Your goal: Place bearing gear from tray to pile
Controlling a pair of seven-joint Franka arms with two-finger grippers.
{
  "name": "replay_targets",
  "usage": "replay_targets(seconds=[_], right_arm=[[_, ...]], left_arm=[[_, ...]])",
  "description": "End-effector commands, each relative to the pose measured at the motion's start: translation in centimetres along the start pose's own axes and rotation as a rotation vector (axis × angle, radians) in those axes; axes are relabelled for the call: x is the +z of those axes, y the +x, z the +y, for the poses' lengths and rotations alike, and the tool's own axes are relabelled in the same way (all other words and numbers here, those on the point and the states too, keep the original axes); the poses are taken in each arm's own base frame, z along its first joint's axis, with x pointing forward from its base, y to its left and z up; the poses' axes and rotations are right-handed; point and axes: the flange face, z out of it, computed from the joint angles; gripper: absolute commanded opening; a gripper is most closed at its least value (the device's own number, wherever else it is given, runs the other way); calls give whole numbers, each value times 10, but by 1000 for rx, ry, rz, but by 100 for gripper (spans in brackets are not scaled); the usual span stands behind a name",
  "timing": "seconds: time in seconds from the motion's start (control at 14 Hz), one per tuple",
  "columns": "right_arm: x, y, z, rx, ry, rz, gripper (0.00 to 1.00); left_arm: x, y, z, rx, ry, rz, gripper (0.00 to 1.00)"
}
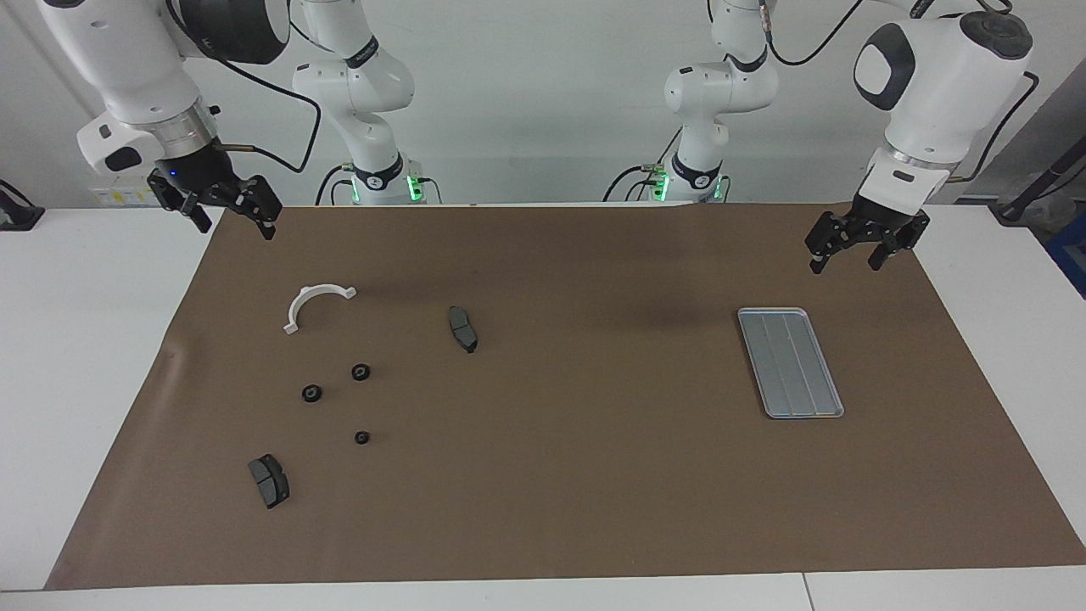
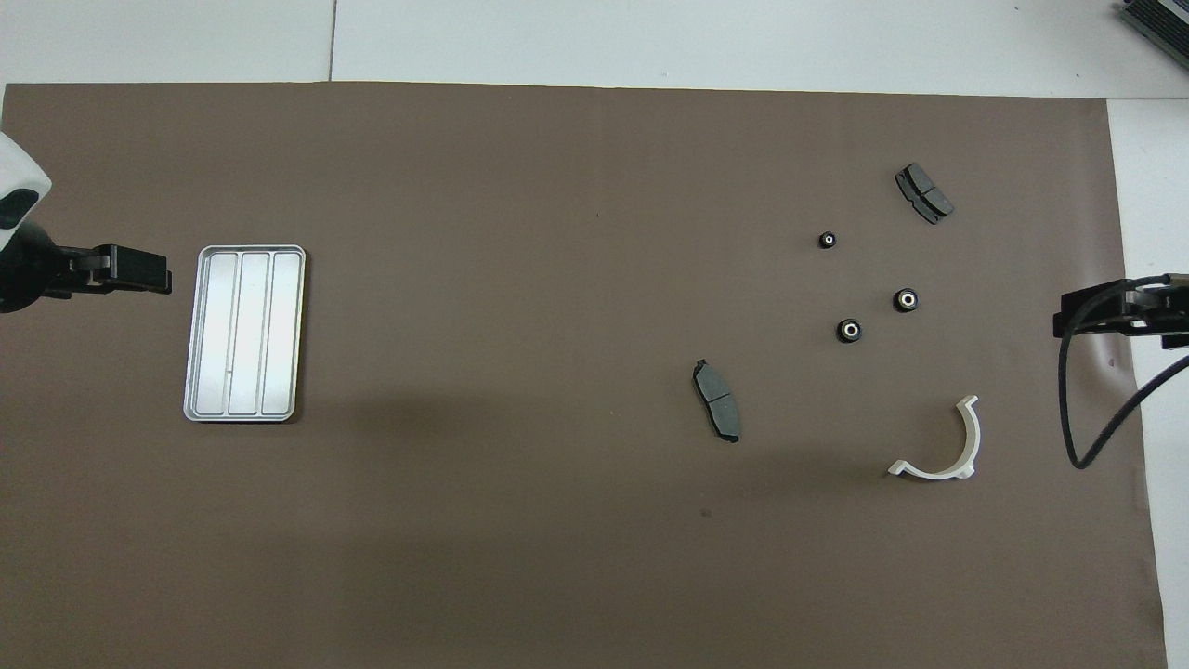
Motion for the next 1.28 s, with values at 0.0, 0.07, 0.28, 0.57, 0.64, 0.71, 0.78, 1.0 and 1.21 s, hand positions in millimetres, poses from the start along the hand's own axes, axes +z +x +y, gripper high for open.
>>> replay_targets(seconds=[0.0,0.07,0.28,0.57,0.64,0.71,0.78,1.0,1.21], right_arm=[[-4,0,-10,-15,24,-14,100],[-3,-1,-14,-19,25,-20,100],[-2,-1,-12,-3,32,-22,100],[-1,-2,-9,28,50,-26,100],[0,-3,-9,28,50,-28,100],[-1,-4,-9,28,50,-26,100],[-1,-3,-10,25,48,-26,100],[-1,-2,-2,9,47,-17,100],[-1,-2,1,21,48,-16,100]], left_arm=[[-2,-5,-1,-2,4,2,100],[-2,-5,-1,-2,2,2,100],[-2,-5,-1,-2,4,2,100],[-2,-5,-1,-2,2,2,100],[-2,-5,-1,-2,4,2,100],[-2,-5,-1,-2,2,2,100],[-2,-5,-1,-2,2,2,100],[-2,-5,-1,-2,2,2,100],[-2,-5,-1,-2,2,2,100]])
